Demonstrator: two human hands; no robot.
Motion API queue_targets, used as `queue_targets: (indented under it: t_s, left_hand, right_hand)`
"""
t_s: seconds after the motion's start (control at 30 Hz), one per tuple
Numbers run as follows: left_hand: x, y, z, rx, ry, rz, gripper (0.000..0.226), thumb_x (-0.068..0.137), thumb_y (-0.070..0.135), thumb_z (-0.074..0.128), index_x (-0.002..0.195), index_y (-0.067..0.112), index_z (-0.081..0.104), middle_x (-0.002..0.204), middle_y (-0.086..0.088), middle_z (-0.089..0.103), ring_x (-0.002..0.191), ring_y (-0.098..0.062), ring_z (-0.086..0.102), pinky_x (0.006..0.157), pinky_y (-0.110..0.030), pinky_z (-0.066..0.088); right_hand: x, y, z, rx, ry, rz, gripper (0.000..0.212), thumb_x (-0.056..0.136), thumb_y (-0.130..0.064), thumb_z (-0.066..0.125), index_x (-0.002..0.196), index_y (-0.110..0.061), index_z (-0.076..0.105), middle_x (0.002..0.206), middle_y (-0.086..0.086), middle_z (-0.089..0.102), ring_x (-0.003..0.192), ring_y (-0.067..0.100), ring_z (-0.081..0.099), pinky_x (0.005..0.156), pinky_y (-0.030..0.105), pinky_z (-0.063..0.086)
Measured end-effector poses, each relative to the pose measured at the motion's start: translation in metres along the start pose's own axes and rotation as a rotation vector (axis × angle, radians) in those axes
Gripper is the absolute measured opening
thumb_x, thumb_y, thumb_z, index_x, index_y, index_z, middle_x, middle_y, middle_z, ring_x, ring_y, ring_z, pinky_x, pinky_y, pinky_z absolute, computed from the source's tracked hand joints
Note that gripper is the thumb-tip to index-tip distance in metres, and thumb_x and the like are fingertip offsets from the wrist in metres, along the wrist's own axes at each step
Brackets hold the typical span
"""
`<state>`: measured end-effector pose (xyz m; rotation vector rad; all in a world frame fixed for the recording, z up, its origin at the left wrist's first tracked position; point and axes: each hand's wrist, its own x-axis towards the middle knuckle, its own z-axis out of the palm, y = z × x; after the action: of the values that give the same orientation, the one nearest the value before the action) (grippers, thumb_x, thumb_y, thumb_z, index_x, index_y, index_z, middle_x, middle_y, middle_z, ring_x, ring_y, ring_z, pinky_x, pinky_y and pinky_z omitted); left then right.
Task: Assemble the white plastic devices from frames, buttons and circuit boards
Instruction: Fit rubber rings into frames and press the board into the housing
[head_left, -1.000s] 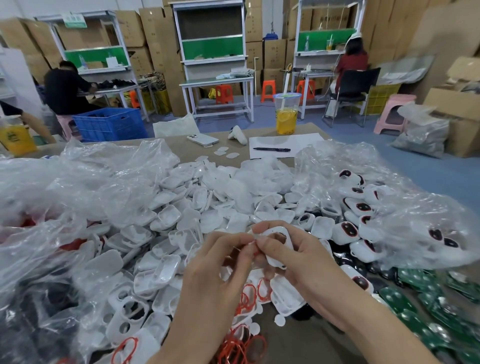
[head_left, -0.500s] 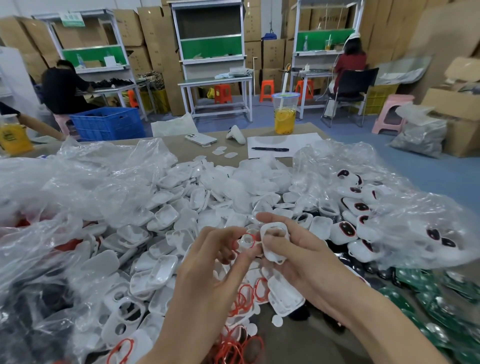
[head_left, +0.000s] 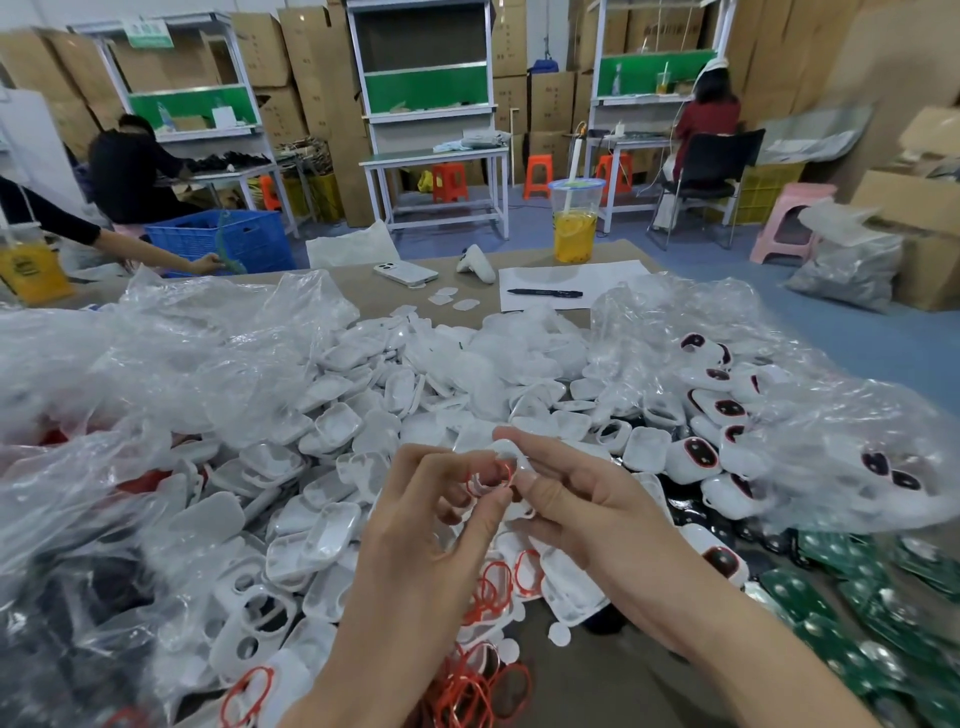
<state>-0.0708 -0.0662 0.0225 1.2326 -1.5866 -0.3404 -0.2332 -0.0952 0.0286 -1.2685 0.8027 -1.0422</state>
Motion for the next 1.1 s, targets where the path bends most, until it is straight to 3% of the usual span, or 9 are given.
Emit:
queue_targets:
  t_s: [0.17,0.4,0.67,0.77,0.9,1.1]
  left_hand:
    - [-0.0013,-0.001,-0.0005,0.02,0.009,-0.008,0.017,0.083,0.054,0.063,0.1,0.058,0.061,0.108,0.021,0.053,0.097,-0.004,0.059,0.065,-0.018,0.051]
    - [-0.0006,-0.0017,0.002,-0.017,0.018,-0.047,0.016,0.083,0.051,0.067,0.098,0.052,0.065,0.105,0.019,0.055,0.098,-0.001,0.057,0.07,-0.027,0.05]
    - [0.0012,0.001,0.0034,-0.072,0.04,-0.108,0.016,0.078,0.049,0.072,0.092,0.052,0.067,0.098,0.021,0.056,0.09,-0.003,0.057,0.068,-0.023,0.046]
    - [0.001,0.0014,0.004,-0.078,0.055,-0.118,0.02,0.078,0.039,0.076,0.091,0.052,0.068,0.098,0.02,0.058,0.09,-0.003,0.059,0.067,-0.015,0.045]
    - [0.0007,0.0035,0.0025,-0.112,0.062,-0.124,0.024,0.077,0.032,0.079,0.089,0.051,0.071,0.098,0.018,0.059,0.093,0.001,0.06,0.078,-0.003,0.041]
    - [0.0014,0.0043,0.0013,-0.158,0.047,-0.126,0.022,0.073,0.046,0.074,0.095,0.05,0.074,0.093,0.019,0.058,0.092,0.004,0.059,0.079,-0.002,0.04]
  right_hand:
    - [0.0002,-0.0021,0.0026,0.013,-0.011,-0.036,0.029,0.087,-0.032,0.063,0.115,-0.035,0.072,0.113,-0.004,0.076,0.111,0.009,0.069,0.09,0.018,0.052]
    - [0.0007,-0.0008,0.002,0.047,-0.044,-0.014,0.03,0.089,-0.032,0.062,0.117,-0.034,0.074,0.116,0.0,0.075,0.114,0.011,0.067,0.088,0.022,0.055]
    - [0.0007,0.0,0.0039,0.109,-0.054,-0.014,0.029,0.091,-0.024,0.061,0.116,-0.028,0.075,0.119,0.004,0.074,0.118,0.014,0.066,0.091,0.027,0.056]
    - [0.0001,0.0003,0.0057,0.118,-0.052,-0.018,0.031,0.091,-0.024,0.06,0.119,-0.025,0.074,0.123,0.001,0.072,0.119,0.015,0.065,0.093,0.029,0.056]
    - [-0.0004,-0.0003,0.0066,0.115,-0.072,-0.011,0.031,0.098,-0.017,0.055,0.127,-0.019,0.068,0.125,0.0,0.071,0.12,0.016,0.065,0.095,0.029,0.055]
    - [-0.0004,-0.003,0.0074,0.148,-0.056,-0.001,0.029,0.091,-0.029,0.062,0.117,-0.024,0.075,0.12,0.004,0.073,0.115,0.018,0.068,0.09,0.028,0.057]
